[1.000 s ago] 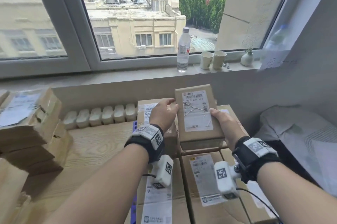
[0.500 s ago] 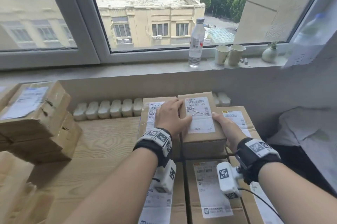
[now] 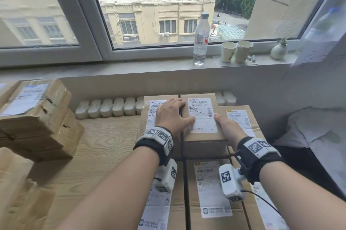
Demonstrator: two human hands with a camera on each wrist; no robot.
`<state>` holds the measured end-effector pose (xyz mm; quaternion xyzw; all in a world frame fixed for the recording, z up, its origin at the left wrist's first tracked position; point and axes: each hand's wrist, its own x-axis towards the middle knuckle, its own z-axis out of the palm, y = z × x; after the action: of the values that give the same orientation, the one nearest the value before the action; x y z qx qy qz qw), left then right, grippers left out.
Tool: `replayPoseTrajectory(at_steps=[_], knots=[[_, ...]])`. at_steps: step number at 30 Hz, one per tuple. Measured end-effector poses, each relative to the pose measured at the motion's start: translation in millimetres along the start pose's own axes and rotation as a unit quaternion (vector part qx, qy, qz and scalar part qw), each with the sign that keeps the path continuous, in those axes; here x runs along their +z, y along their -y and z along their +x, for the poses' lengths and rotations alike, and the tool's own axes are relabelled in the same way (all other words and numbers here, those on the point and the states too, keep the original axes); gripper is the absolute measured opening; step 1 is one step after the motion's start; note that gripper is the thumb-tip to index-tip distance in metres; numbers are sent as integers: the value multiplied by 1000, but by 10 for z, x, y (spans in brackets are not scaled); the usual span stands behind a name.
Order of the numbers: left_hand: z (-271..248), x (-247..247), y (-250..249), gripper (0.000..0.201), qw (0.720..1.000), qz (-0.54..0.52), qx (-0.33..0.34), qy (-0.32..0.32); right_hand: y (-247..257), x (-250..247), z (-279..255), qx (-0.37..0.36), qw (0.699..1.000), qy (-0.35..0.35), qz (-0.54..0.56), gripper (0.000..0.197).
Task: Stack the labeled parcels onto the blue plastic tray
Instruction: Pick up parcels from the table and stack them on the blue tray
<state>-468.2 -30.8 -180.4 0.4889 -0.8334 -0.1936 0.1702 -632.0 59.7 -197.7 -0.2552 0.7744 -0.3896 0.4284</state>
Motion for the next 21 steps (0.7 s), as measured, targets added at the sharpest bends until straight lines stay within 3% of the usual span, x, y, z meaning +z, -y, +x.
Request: replayPoseTrajectory(at_steps=[2, 7, 12, 14, 16, 19, 21], knots=[[-5, 0, -9, 66, 1000, 4, -3, 5, 33, -6, -30, -6, 999, 0, -38, 59], [-25, -40, -59, 64, 1000, -1, -14, 22, 116, 0, -76, -32, 985, -21, -169, 58], [-53, -109, -185, 37, 998, -9, -35, 46, 225, 32, -131, -72, 963, -53, -254, 49], [-77, -141, -234, 30, 998, -1, -35, 58, 266, 73, -224, -130, 941, -83, -303, 56], [-133, -175, -277, 45, 998, 12, -33, 61, 290, 126, -355, -192, 902, -94, -374, 63], [-248, -247, -278, 53, 998, 20, -40, 52, 323, 200, -536, -257, 841, -95, -467, 54], [-359, -316, -238, 51, 997, 29, -49, 52, 344, 236, -635, -282, 826, -82, -481, 49]])
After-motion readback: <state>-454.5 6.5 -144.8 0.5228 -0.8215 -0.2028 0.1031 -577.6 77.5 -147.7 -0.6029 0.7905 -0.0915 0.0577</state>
